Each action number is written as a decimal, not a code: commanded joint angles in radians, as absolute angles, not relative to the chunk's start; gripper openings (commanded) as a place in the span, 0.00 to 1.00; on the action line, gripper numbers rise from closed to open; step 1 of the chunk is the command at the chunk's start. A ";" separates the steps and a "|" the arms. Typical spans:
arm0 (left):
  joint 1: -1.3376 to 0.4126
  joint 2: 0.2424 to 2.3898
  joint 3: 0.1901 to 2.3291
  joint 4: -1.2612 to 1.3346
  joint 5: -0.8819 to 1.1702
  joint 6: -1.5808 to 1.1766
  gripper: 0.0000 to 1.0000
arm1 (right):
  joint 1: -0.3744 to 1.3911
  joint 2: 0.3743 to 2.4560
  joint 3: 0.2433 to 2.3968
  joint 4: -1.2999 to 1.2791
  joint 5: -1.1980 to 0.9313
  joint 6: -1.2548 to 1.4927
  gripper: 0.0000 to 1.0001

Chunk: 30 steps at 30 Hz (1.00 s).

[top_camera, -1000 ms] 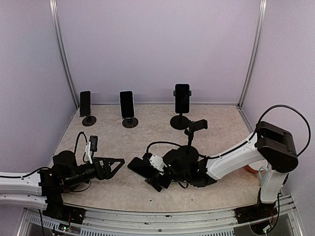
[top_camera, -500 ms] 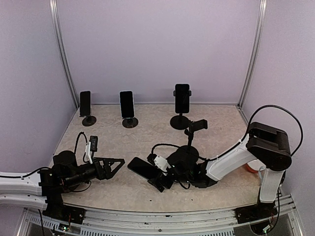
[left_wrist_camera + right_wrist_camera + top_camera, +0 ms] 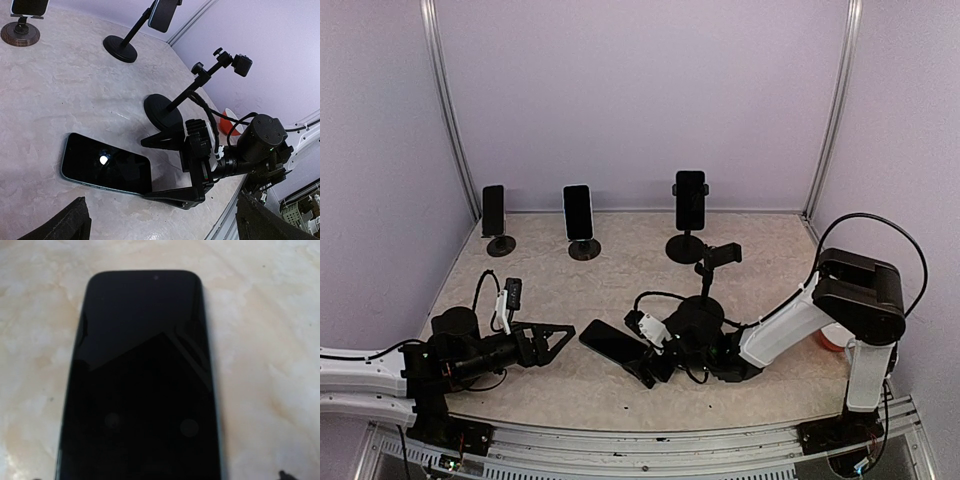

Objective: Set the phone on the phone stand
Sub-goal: Pick up the phone at the center of the board.

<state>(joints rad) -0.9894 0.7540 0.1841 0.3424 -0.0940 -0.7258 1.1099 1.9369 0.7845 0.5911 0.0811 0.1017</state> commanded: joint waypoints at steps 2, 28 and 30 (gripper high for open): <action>-0.997 0.744 0.209 0.329 -0.104 -0.719 0.99 | 1.094 1.962 0.764 0.639 0.073 0.115 1.00; -0.997 0.750 0.202 0.344 -0.103 -0.728 0.99 | 1.077 2.095 0.882 0.606 -0.068 0.026 1.00; -0.997 0.750 0.202 0.342 -0.104 -0.727 0.99 | 1.071 2.103 0.886 0.612 -0.089 0.028 0.99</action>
